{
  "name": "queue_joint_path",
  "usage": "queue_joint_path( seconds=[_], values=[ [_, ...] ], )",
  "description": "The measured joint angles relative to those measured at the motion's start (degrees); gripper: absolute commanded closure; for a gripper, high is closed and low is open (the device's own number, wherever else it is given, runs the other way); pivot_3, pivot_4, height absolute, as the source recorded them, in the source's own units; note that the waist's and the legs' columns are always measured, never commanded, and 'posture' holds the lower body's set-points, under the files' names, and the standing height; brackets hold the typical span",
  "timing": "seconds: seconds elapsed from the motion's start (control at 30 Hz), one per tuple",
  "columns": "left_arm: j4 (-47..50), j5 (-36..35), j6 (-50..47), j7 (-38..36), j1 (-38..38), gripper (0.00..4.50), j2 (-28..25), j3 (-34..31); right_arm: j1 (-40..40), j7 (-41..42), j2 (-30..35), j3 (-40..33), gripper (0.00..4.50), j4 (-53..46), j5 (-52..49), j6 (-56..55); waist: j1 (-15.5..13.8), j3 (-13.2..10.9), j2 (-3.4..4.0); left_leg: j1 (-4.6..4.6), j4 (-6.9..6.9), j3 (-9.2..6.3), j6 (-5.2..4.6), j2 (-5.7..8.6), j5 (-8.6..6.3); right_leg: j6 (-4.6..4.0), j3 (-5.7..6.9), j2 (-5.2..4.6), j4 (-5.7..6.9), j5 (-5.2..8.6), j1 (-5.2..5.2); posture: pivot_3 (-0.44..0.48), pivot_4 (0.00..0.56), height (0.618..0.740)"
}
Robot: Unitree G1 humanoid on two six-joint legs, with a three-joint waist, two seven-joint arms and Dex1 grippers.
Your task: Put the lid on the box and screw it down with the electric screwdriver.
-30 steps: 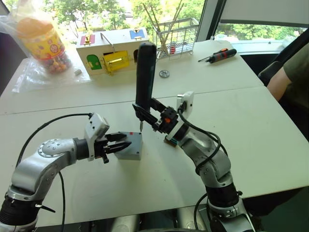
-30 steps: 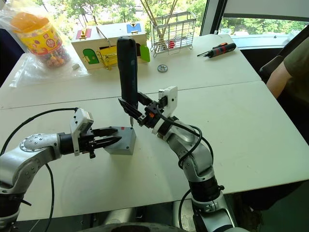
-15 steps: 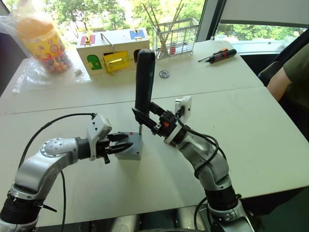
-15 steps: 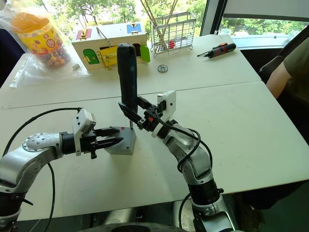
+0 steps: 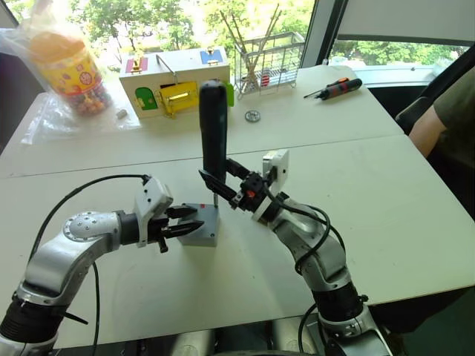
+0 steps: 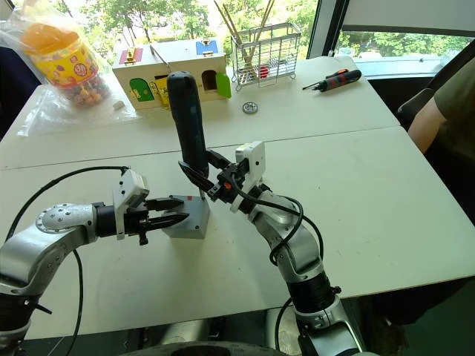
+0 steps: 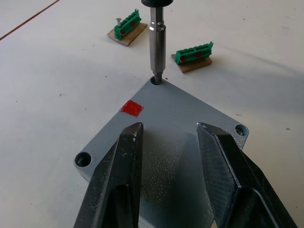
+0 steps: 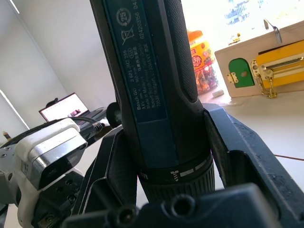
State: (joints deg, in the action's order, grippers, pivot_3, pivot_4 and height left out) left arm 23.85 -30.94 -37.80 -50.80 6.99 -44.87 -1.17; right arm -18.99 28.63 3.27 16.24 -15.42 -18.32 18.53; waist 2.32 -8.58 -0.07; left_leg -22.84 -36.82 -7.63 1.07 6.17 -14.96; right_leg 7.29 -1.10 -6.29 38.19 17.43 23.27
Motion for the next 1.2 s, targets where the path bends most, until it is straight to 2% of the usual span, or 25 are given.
queue_joint_path(
  seconds=[0.1, 0.3, 0.53, 0.7, 1.2],
  values=[
    [-0.3, 0.35, 0.01, -0.13, -0.1, 2.7, 0.0, 0.19, -0.82, -0.15, 0.09, 0.76, 2.72, 1.09, 0.8, -0.11, -0.01, 0.1, -0.02, 0.53, 0.32, 0.02, -0.03, 0.0, -0.02, 0.0, -0.03, -0.02, -0.14, 0.01, -0.44, 0.0, 0.15, 0.74],
    [-0.32, 0.5, 0.01, 0.04, -0.51, 2.7, 0.03, 0.4, -1.53, -0.93, -1.19, 1.06, 2.72, 4.69, 1.36, -1.9, -0.06, 0.71, -0.02, 0.66, 0.54, 0.03, -0.02, -0.01, -0.02, -0.01, -0.08, -0.02, -0.18, 0.01, -0.46, 0.0, 0.15, 0.74],
    [-0.41, 0.53, -0.07, -0.04, -0.72, 2.7, 0.03, 0.5, 0.22, -0.27, -0.92, 1.19, 2.72, 4.44, 1.33, -3.05, -0.16, 0.91, -0.06, 0.87, 0.62, 0.02, -0.18, -0.01, -0.11, -0.01, -0.1, -0.01, -0.23, 0.01, -0.63, 0.0, 0.15, 0.74],
    [-0.75, 0.57, -0.03, -0.21, -0.71, 2.7, 0.02, 0.73, 1.34, 0.02, -0.91, 1.27, 2.72, 4.62, 1.36, -4.46, -0.19, 0.92, -0.06, 1.36, 0.85, 0.03, -0.38, -0.01, -0.24, -0.03, -0.13, -0.01, -0.37, 0.04, -1.04, 0.0, 0.15, 0.74],
    [-1.3, 1.84, 0.91, -0.6, -0.53, 2.7, 0.02, 1.78, 2.77, 2.03, -0.39, 1.63, 2.72, 6.8, 2.38, -9.86, -0.4, 1.48, 0.2, 1.4, 0.97, 0.04, -0.39, -0.07, -0.25, -0.04, -0.15, 0.07, -0.7, 0.05, -1.16, 0.0, 0.15, 0.74]
  ],
)
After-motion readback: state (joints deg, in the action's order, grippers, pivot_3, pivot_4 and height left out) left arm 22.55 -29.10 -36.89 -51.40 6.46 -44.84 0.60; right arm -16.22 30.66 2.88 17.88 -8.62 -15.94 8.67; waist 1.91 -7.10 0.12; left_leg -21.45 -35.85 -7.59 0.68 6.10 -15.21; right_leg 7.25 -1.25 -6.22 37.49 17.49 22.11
